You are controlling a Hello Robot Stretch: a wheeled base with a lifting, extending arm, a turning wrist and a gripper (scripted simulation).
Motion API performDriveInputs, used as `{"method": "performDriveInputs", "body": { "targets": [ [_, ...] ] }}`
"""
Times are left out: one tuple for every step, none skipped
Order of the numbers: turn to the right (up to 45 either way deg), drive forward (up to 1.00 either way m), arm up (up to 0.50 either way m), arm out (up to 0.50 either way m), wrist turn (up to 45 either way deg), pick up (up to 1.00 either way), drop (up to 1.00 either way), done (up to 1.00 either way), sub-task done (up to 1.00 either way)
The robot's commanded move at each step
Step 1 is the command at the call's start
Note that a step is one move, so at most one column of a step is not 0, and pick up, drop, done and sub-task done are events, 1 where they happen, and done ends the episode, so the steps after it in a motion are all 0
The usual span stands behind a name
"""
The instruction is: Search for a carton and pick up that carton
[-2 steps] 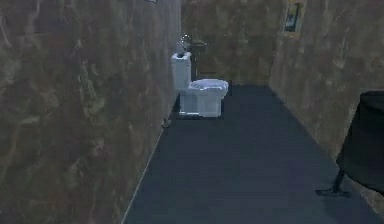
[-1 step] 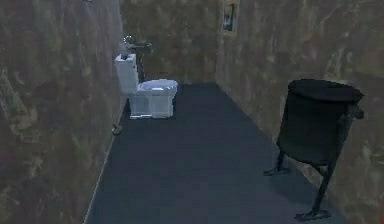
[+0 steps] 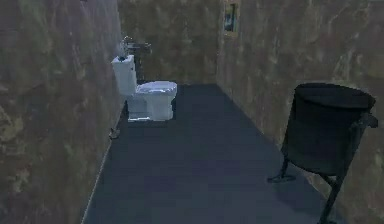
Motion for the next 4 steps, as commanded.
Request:
{"method": "performDriveInputs", "body": {
  "targets": [
    [27.0,0.00,0.00,0.00,0.0,0.00,0.00,0.00,0.00],
    [0.0,0.50,0.00,0.00,0.0,0.00,0.00,0.00,0.00],
    [45.0,0.00,0.00,0.00,0.0,0.00,0.00,0.00,0.00],
    [3.0,0.00,0.00,0.00,0.0,0.00,0.00,0.00,0.00]
  ]
}}
